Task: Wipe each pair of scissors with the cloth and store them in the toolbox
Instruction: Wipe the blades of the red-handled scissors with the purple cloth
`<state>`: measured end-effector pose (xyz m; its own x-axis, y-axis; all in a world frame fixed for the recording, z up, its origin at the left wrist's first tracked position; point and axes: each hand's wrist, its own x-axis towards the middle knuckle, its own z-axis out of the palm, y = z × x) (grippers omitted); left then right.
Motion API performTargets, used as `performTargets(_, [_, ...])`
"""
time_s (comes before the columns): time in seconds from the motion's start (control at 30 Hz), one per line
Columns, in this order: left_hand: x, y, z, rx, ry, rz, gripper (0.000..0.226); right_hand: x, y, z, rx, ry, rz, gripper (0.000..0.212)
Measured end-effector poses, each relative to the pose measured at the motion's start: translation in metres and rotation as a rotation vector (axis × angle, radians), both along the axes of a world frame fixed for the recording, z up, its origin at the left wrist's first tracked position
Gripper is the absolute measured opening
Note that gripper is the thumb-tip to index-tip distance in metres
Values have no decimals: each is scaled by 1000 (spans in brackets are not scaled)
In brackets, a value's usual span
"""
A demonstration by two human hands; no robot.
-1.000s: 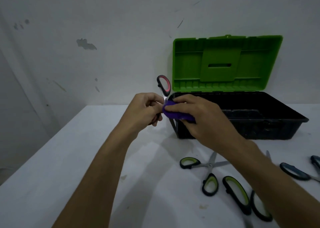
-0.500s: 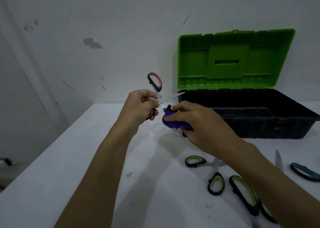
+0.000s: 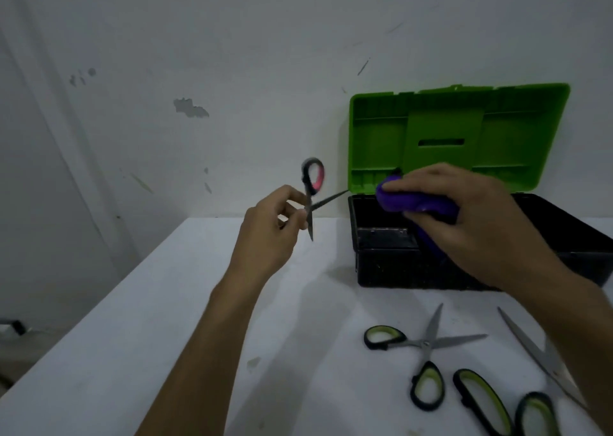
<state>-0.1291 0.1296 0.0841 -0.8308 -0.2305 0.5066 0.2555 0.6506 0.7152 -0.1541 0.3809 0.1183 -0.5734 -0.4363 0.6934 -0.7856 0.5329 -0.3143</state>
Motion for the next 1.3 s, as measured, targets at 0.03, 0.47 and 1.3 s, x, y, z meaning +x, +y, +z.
performTargets(0.03, [0, 3, 0, -19, 1, -15, 6, -1, 4, 2, -44, 23, -22, 45])
performTargets(0.47, [5, 32, -1, 112, -185, -160, 3, -2, -19, -22, -194, -36, -70, 42])
performTargets(1.3, [2, 36, -6, -23, -170, -112, 13, -19, -7, -31, 7, 231, -250, 42])
